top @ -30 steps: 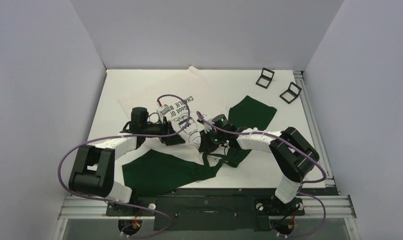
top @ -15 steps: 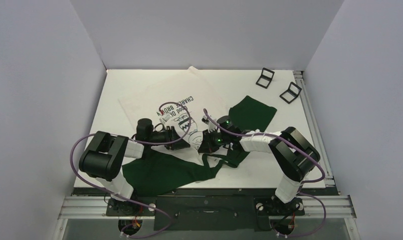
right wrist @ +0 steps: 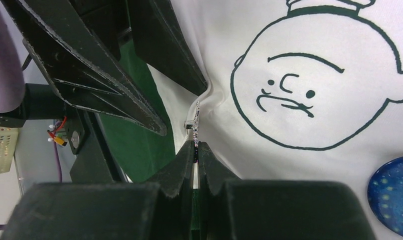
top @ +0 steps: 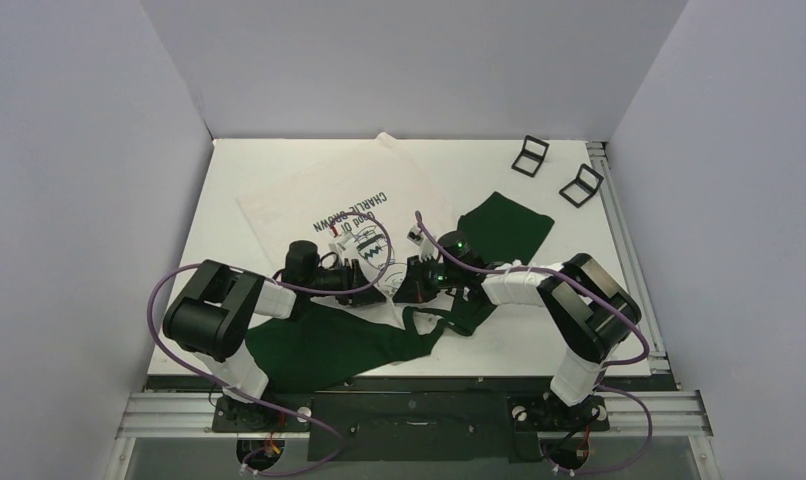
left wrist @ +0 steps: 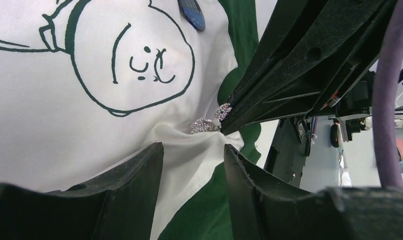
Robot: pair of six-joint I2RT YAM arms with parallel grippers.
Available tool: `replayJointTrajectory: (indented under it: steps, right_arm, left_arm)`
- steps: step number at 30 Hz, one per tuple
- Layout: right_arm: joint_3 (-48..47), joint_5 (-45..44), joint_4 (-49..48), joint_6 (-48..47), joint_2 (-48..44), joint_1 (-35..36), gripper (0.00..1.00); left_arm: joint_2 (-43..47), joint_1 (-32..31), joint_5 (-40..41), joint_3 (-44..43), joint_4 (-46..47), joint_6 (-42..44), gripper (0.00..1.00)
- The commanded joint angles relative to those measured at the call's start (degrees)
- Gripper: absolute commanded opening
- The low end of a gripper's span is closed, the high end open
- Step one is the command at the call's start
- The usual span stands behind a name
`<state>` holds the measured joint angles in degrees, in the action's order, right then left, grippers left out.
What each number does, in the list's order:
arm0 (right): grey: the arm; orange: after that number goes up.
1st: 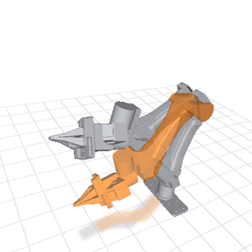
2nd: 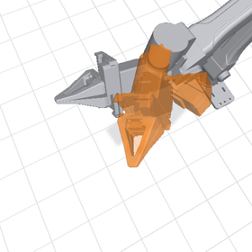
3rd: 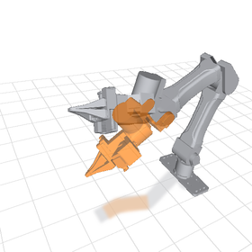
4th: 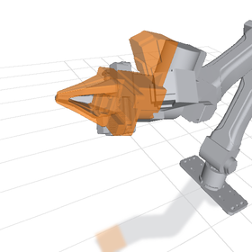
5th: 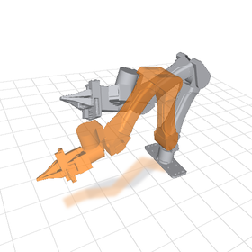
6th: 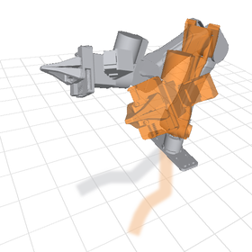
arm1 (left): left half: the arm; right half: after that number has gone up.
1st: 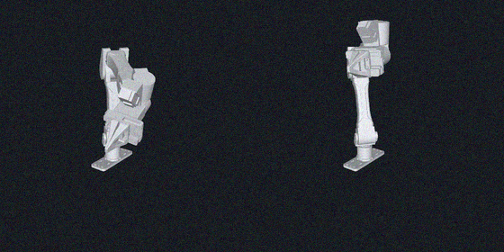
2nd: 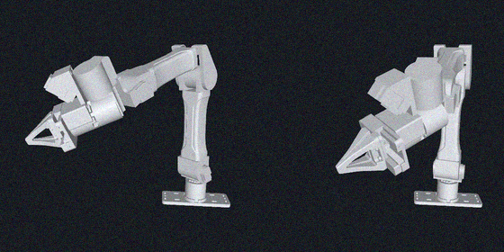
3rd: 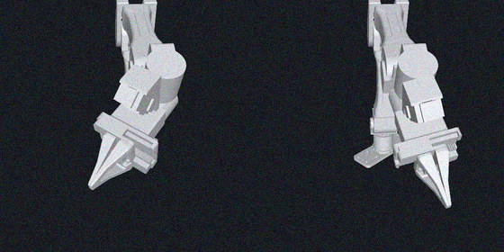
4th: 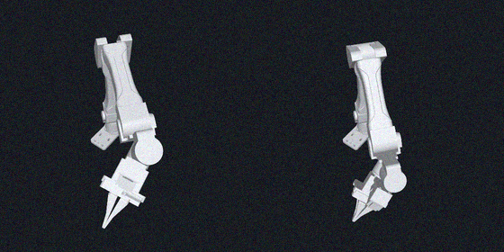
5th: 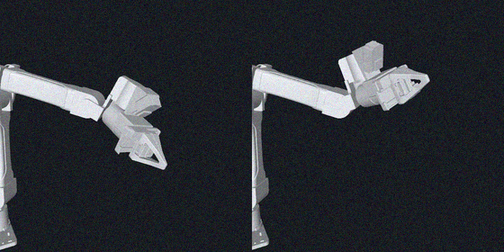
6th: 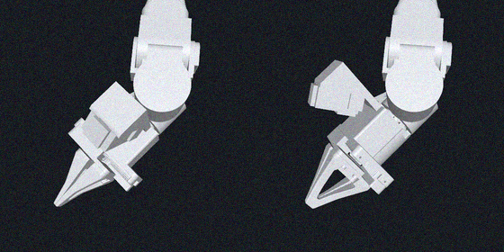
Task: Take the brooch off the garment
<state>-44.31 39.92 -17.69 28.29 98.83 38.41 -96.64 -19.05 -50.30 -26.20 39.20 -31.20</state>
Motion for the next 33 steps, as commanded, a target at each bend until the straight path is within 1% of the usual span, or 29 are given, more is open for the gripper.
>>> replayJointTrajectory:
  steps: [1,5,10,13,17,22,33]
  right_arm:
    - [0.7,2.7,-6.4,1.8,-1.7,-0.7,0.0]
    - [1.0,3.6,-7.8,2.9,-1.3,-1.0,0.0]
    - [1.2,4.3,-9.0,3.7,-1.1,-1.0,0.0]
    - [1.2,4.5,-9.0,3.7,-1.1,-1.0,0.0]
    - [1.3,4.6,-9.0,3.7,-1.0,-0.9,0.0]
    - [1.3,4.7,-9.3,3.6,-0.9,-0.6,0.0]
    - [1.4,4.8,-9.1,2.6,-1.3,0.3,0.0]
  left_arm:
    - [-0.2,-0.6,-0.1,-1.4,1.4,1.2,0.44]
    - [0.0,-0.9,0.0,-1.4,1.4,1.4,0.44]
    - [-0.3,-1.5,-0.4,-1.7,1.5,1.4,0.41]
    - [-0.8,-1.7,-1.2,-1.4,3.6,0.3,0.4]
    - [-1.1,-2.1,-1.6,-1.2,5.2,-0.5,0.44]
    - [-1.5,-2.2,-1.6,-1.4,5.3,-0.8,0.44]
    - [-2.5,-2.3,-2.4,-1.8,5.5,-1.6,0.39]
